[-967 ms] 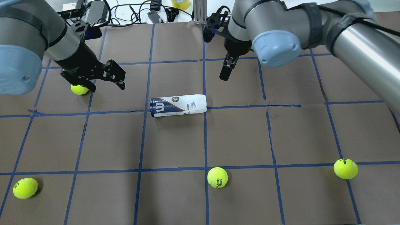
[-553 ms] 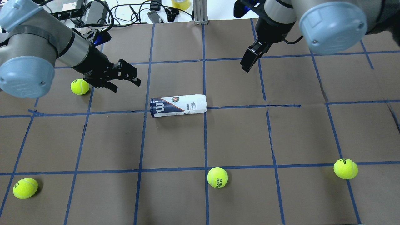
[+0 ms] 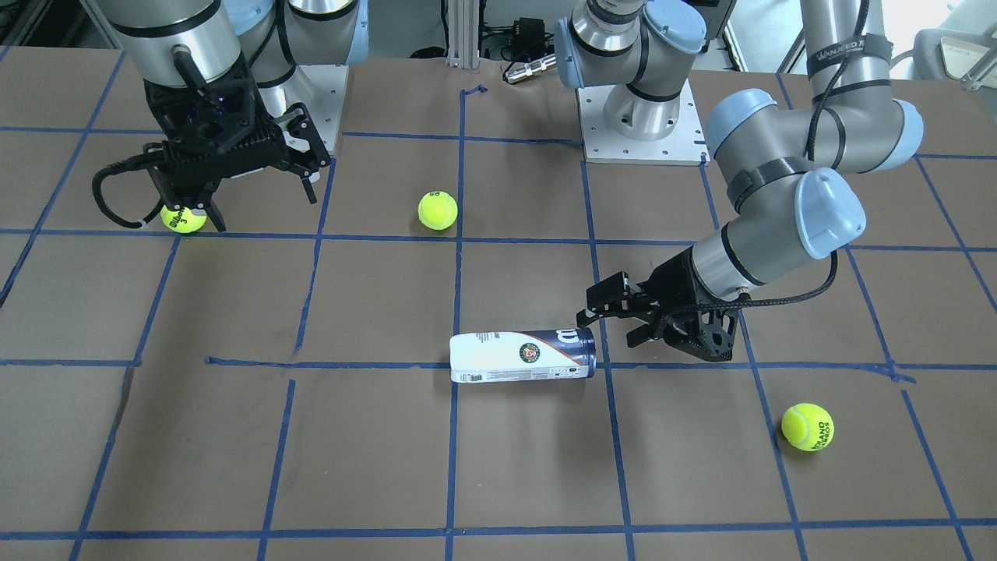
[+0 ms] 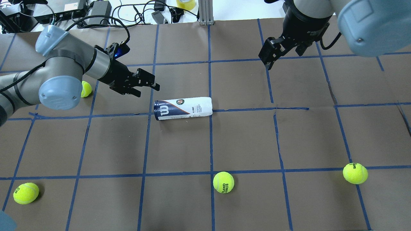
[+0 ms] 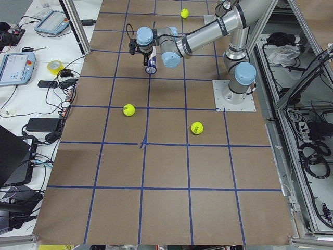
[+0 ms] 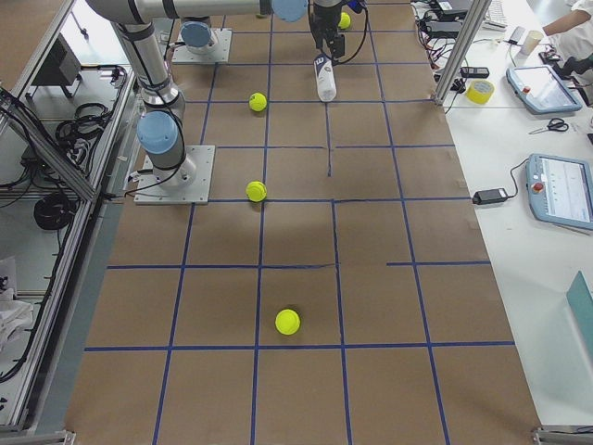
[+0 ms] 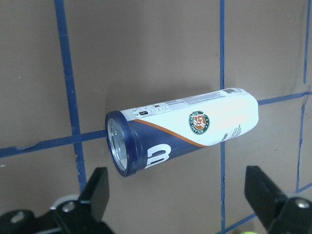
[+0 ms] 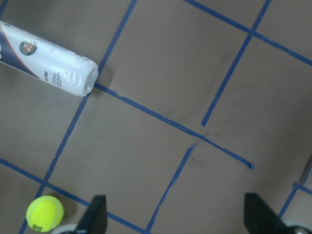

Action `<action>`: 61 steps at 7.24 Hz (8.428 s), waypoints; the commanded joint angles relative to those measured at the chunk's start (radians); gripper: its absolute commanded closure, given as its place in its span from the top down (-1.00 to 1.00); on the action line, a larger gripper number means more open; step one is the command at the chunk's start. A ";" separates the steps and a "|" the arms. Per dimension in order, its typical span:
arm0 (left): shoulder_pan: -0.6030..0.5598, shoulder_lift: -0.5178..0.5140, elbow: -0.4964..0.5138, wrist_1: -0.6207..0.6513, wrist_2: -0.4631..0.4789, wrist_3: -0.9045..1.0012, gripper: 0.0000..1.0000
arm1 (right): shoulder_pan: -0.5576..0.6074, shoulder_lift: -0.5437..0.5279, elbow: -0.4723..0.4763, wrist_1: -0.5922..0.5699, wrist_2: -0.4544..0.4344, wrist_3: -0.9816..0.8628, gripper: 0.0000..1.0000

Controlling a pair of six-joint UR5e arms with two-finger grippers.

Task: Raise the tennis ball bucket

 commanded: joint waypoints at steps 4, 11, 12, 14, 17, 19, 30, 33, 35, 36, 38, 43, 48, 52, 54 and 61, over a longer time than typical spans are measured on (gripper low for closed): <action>0.000 -0.106 -0.003 0.018 -0.015 0.054 1.00 | -0.021 -0.014 -0.006 0.070 -0.050 0.359 1.00; -0.003 -0.141 -0.033 0.006 -0.154 0.039 0.58 | -0.050 -0.054 0.000 0.082 -0.037 0.356 1.00; -0.003 -0.143 -0.034 0.004 -0.153 0.039 0.14 | -0.050 -0.054 0.000 0.083 -0.037 0.356 1.00; -0.003 -0.143 -0.033 0.001 -0.142 0.037 -0.99 | -0.050 -0.054 0.000 0.082 -0.037 0.356 1.00; -0.001 -0.138 -0.008 -0.010 -0.131 -0.016 -1.00 | -0.050 -0.055 0.000 0.085 -0.039 0.358 1.00; -0.001 -0.124 0.070 -0.106 -0.055 -0.036 -1.00 | -0.052 -0.054 0.000 0.087 -0.039 0.358 1.00; -0.090 -0.084 0.441 -0.343 0.340 -0.267 -1.00 | -0.052 -0.054 -0.003 0.080 -0.010 0.366 1.00; -0.211 -0.110 0.565 -0.405 0.614 -0.211 -1.00 | -0.053 -0.054 -0.005 0.079 -0.010 0.366 1.00; -0.288 -0.138 0.581 -0.381 0.750 -0.163 -1.00 | -0.053 -0.055 -0.005 0.079 -0.008 0.366 1.00; -0.323 -0.161 0.599 -0.367 0.811 -0.146 -1.00 | -0.053 -0.054 -0.003 0.080 -0.010 0.366 1.00; -0.348 -0.201 0.612 -0.294 0.817 -0.155 -1.00 | -0.053 -0.055 -0.003 0.082 -0.010 0.366 1.00; -0.399 -0.239 0.610 -0.261 0.866 -0.162 -0.78 | -0.053 -0.054 -0.002 0.085 -0.010 0.366 1.00; -0.440 -0.187 0.607 -0.271 0.855 -0.165 0.96 | -0.053 -0.054 -0.002 0.087 -0.011 0.366 1.00; -0.408 -0.126 0.598 -0.275 0.689 -0.216 1.00 | -0.053 -0.055 -0.002 0.087 -0.011 0.366 1.00; -0.322 -0.086 0.598 -0.322 0.564 -0.230 1.00 | -0.053 -0.054 -0.002 0.087 -0.011 0.366 1.00; -0.057 0.147 0.427 -0.442 0.514 -0.138 1.00 | -0.053 -0.055 -0.002 0.085 -0.010 0.366 1.00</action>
